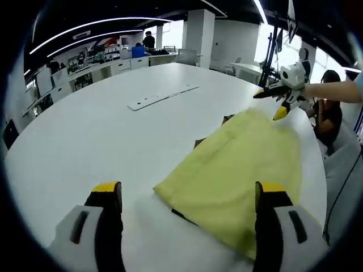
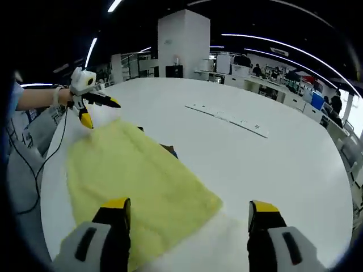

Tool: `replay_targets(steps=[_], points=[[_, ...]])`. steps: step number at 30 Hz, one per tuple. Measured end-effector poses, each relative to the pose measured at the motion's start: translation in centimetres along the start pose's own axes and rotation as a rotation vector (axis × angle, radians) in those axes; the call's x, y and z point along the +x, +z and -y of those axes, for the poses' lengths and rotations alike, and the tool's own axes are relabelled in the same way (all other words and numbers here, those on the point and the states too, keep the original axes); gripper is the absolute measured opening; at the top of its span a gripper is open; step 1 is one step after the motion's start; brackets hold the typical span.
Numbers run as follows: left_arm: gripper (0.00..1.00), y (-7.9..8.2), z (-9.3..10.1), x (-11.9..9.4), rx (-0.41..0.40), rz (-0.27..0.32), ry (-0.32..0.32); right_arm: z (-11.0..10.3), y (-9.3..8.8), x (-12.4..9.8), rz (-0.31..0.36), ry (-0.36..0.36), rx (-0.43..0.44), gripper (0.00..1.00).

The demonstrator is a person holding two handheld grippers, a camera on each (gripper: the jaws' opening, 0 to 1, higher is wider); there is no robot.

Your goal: Fold the garment on the visible template until the final outline fits inside the template.

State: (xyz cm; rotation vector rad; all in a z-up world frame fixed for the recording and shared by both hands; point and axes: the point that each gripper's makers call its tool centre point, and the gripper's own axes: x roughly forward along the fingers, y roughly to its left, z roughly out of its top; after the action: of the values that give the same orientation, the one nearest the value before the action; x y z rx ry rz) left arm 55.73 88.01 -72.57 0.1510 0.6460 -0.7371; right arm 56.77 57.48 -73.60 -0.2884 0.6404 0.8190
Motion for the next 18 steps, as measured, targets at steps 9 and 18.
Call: replay_targets(steps=[9,18], points=[[0.99,0.3,0.4,-1.0,-0.014,0.017,-0.014,-0.4,0.6,-0.4,0.035,0.007,0.037,1.0],[0.99,0.7,2.0,-2.7,-0.047,0.076,-0.03,-1.3,0.8,-1.9,0.056,0.014,0.064,1.0]])
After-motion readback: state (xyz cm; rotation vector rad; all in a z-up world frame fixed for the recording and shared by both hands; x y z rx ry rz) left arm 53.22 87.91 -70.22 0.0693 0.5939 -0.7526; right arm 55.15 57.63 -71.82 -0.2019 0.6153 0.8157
